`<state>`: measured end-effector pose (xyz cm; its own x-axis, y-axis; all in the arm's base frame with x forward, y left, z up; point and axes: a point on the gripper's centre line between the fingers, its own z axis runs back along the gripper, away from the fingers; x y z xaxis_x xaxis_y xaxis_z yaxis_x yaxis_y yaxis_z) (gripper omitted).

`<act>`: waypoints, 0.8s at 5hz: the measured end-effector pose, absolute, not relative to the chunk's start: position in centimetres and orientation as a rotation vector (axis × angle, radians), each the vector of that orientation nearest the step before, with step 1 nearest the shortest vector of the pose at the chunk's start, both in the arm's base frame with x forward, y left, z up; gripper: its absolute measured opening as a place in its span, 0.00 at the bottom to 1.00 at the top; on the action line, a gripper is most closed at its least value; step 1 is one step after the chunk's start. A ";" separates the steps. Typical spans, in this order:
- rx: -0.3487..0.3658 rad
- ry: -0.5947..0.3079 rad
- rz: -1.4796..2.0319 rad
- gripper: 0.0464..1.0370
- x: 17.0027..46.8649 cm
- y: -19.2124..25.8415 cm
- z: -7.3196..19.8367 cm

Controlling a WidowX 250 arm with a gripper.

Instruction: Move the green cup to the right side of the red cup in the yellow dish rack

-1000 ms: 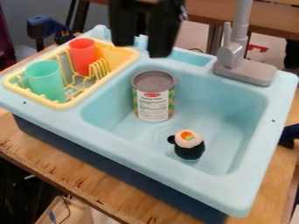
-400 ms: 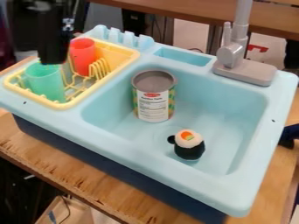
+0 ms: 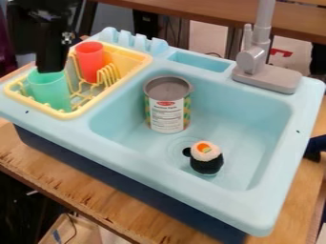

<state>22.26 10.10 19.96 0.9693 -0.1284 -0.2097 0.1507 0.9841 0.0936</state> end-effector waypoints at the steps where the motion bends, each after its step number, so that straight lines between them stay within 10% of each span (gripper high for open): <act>1: 0.122 0.180 -0.180 0.96 23.7 10.7 19.1; 4: 0.075 0.203 -0.194 0.96 26.8 13.3 14.1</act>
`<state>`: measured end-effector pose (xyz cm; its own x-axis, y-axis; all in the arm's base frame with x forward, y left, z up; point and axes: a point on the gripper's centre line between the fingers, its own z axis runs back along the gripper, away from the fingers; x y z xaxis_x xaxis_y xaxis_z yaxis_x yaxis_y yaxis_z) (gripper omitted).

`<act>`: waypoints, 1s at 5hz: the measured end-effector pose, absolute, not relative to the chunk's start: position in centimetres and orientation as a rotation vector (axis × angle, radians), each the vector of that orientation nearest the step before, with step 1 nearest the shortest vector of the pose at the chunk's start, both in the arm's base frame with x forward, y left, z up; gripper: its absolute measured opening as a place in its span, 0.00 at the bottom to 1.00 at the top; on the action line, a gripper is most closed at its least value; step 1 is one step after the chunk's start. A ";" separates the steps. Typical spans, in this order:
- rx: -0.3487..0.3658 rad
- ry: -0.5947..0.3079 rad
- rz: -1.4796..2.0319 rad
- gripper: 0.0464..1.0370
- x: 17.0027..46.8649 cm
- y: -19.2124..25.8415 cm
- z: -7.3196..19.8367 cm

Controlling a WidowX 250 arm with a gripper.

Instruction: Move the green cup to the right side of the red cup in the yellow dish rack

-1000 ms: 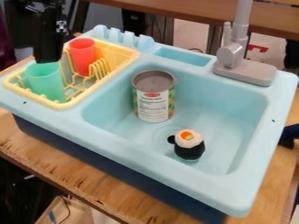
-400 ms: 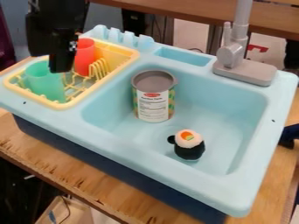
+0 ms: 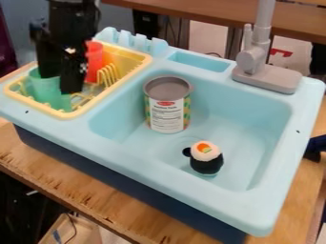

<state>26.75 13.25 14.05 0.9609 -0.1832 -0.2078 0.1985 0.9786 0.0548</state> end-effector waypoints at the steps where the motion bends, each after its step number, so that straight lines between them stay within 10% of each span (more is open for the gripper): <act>1: 0.054 0.225 -0.197 0.96 27.0 13.2 13.1; 2: 0.040 0.200 -0.205 0.88 27.5 13.0 12.8; 5: 0.058 0.273 -0.185 0.12 26.7 11.5 13.6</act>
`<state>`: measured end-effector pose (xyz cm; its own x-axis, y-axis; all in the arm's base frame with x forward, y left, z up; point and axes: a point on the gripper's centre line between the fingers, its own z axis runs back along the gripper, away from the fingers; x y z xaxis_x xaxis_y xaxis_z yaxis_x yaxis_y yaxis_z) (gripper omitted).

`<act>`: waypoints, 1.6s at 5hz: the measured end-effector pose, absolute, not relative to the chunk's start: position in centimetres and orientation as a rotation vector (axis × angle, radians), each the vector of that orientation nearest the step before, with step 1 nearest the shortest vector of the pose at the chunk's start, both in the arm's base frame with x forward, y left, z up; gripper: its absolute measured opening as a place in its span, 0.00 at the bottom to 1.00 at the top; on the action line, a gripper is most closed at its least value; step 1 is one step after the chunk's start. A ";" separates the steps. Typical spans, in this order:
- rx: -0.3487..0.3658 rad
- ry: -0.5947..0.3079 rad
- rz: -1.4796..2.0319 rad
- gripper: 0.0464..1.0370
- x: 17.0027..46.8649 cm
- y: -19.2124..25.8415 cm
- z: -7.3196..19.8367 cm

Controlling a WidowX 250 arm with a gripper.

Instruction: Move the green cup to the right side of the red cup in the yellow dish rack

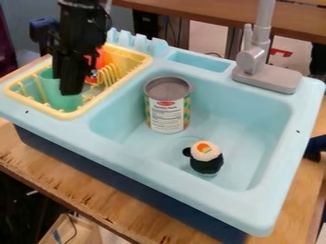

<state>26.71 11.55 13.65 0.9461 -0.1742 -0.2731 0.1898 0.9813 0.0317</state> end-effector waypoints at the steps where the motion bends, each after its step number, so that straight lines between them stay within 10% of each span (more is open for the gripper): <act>1: 0.077 0.334 -0.150 0.05 25.9 10.8 14.5; 4: 0.264 0.157 -0.226 0.05 30.2 6.3 23.7; 8: 0.126 0.079 -0.202 0.05 33.8 9.6 18.1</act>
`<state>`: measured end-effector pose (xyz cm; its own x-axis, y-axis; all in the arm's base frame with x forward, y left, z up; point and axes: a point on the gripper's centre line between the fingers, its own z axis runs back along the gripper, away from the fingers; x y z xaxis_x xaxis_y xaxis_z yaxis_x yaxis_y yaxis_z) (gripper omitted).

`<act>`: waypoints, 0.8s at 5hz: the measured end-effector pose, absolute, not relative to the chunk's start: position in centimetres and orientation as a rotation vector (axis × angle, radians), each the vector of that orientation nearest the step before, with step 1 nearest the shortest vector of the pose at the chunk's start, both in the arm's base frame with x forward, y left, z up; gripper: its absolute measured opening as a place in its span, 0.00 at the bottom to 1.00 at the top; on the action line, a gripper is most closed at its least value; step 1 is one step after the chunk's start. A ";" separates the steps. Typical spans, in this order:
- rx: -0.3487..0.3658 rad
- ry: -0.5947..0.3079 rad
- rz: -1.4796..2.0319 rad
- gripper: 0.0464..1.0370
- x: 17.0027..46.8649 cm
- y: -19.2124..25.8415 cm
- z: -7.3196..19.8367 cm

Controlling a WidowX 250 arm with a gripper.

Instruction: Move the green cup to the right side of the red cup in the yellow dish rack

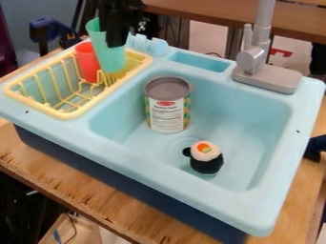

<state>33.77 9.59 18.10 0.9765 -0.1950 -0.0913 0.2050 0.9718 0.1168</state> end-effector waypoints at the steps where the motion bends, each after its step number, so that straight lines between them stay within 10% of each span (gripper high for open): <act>1: 0.111 0.090 -0.217 0.05 33.9 9.4 17.6; 4: 0.070 0.073 -0.224 0.05 34.2 8.7 15.9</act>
<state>34.19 8.73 15.89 0.9724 -0.2191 -0.0801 0.2241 0.9727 0.0607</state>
